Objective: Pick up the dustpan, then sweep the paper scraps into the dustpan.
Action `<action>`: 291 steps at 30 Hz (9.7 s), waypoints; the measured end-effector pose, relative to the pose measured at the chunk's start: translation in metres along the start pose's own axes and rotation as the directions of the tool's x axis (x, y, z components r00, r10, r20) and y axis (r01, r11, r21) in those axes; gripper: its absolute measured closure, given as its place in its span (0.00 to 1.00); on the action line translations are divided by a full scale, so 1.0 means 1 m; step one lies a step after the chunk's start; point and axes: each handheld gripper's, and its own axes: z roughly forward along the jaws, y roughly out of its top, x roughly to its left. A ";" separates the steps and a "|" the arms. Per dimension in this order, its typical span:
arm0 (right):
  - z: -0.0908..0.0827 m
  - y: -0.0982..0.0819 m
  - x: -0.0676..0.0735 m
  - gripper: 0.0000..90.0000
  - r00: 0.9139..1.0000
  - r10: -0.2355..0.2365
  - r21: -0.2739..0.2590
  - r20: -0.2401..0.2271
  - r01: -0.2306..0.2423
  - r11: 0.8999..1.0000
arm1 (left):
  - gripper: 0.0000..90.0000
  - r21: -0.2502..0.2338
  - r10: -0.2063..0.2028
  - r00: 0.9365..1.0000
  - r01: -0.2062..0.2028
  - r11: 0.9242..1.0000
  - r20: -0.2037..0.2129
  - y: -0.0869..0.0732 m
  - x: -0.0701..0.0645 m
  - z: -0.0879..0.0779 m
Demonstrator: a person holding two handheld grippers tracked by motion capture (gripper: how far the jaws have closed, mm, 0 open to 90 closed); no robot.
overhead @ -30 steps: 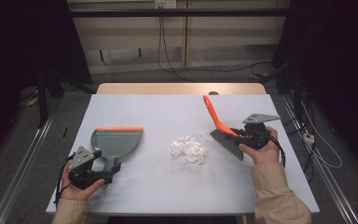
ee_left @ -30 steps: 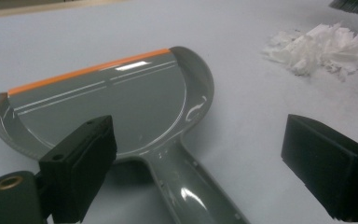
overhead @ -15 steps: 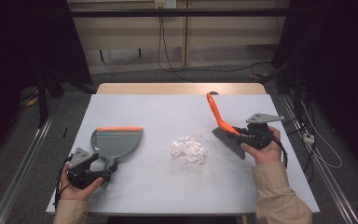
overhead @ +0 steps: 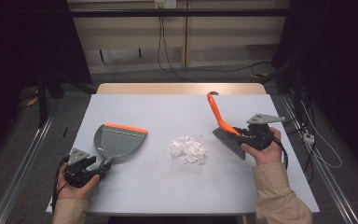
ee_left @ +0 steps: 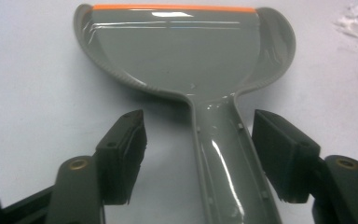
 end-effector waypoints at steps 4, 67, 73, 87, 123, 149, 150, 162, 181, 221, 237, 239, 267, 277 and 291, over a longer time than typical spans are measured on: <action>-0.001 0.000 0.001 0.79 1.000 0.014 -0.014 -0.021 -0.014 1.000 | 0.45 0.042 0.022 1.000 -0.022 0.999 0.004 0.003 -0.004 0.008; 0.054 0.007 0.029 0.79 0.996 -0.042 -0.061 0.073 0.046 0.997 | 0.70 0.148 0.313 0.839 -0.414 0.898 0.446 0.013 -0.074 0.004; 0.063 0.006 0.032 0.79 0.996 -0.053 -0.051 0.077 0.057 0.997 | 0.70 0.147 0.316 0.827 -0.424 0.894 0.466 0.013 -0.079 0.010; 0.080 0.007 0.045 0.79 0.990 -0.110 -0.016 0.088 0.112 0.994 | 0.69 0.151 0.313 0.818 -0.430 0.890 0.482 0.012 -0.081 0.022; 0.089 0.006 0.057 0.79 0.986 -0.143 -0.003 0.091 0.144 0.990 | 0.69 0.171 0.298 0.849 -0.404 0.899 0.437 0.015 -0.075 0.006; 0.093 0.008 0.070 0.79 0.983 -0.163 0.006 0.081 0.163 0.987 | 0.69 0.208 0.279 0.849 -0.402 0.892 0.448 0.022 -0.076 0.009; 0.093 0.008 0.071 0.79 0.983 -0.163 0.007 0.082 0.163 0.987 | 0.69 0.208 0.280 0.847 -0.406 0.890 0.453 0.022 -0.076 0.010; 0.095 0.008 0.084 0.79 0.986 -0.158 -0.001 0.047 0.158 0.987 | 0.69 0.229 0.270 0.844 -0.408 0.884 0.464 0.026 -0.087 0.019; 0.104 0.009 0.124 0.79 0.985 -0.170 -0.036 -0.012 0.169 0.985 | 0.69 0.223 0.261 0.847 -0.396 0.891 0.463 0.027 -0.096 0.025; 0.091 -0.003 0.108 0.79 0.989 -0.141 -0.064 0.050 0.144 0.987 | 0.69 0.226 0.233 0.859 -0.366 0.903 0.457 0.025 -0.096 0.024; 0.096 0.001 0.128 0.79 0.996 -0.066 -0.122 -0.055 0.059 0.991 | 0.69 0.224 0.210 0.872 -0.333 0.916 0.442 0.026 -0.100 0.028; 0.098 0.002 0.132 0.79 0.994 -0.086 -0.122 -0.059 0.079 0.989 | 0.69 0.221 0.206 0.874 -0.328 0.919 0.439 0.026 -0.100 0.029; 0.090 0.015 0.126 0.79 0.991 -0.080 -0.163 -0.108 0.061 0.985 | 0.69 0.212 0.211 0.871 -0.330 0.920 0.443 0.026 -0.100 0.031; 0.086 0.016 0.114 0.79 0.995 -0.076 -0.167 -0.063 0.064 0.984 | 0.69 0.211 0.216 0.870 -0.335 0.918 0.443 0.027 -0.098 0.030; 0.101 0.001 0.118 0.79 0.994 -0.106 -0.103 -0.023 0.103 0.989 | 0.69 0.217 0.209 0.875 -0.328 0.919 0.437 0.027 -0.099 0.030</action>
